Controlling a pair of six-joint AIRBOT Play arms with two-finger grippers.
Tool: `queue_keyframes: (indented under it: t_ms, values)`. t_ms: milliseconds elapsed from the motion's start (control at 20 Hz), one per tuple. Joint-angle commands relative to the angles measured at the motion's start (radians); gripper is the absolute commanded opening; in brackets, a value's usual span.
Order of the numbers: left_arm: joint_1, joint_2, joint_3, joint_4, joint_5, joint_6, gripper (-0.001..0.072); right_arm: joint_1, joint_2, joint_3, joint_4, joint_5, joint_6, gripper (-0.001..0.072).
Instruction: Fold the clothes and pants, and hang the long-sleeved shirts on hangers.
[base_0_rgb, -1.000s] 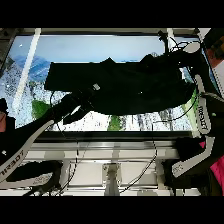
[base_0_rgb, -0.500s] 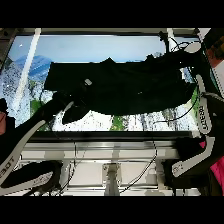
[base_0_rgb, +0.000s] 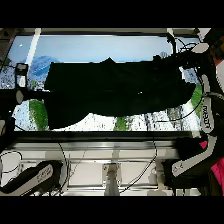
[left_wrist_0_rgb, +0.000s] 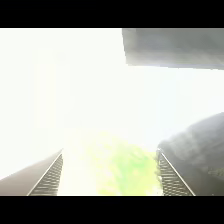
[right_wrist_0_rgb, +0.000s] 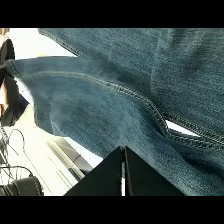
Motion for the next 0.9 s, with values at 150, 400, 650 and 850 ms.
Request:
queue_keyframes:
  t_ms: [150, 400, 650, 850]
  values:
    - [0.060, 0.008, 0.001, -0.169, -0.020, -0.053, 0.0024, -0.005, 0.001, 0.000, -0.011, 0.000, -0.002, 0.0021]
    - [0.084, 0.090, -0.052, -0.322, -0.258, -0.014, 0.0010, -0.072, 0.013, -0.024, -0.196, -0.004, 0.049, 0.0017]
    - [0.329, 0.444, -0.378, -0.708, -0.379, 0.227, 0.0009, -0.315, 0.225, -0.393, -0.029, -0.063, -0.087, 0.0016]
    - [0.400, 0.629, -0.559, -0.855, -0.479, 0.238, 0.0010, -0.499, 0.410, -0.718, 0.240, -0.121, -0.225, 0.0018]
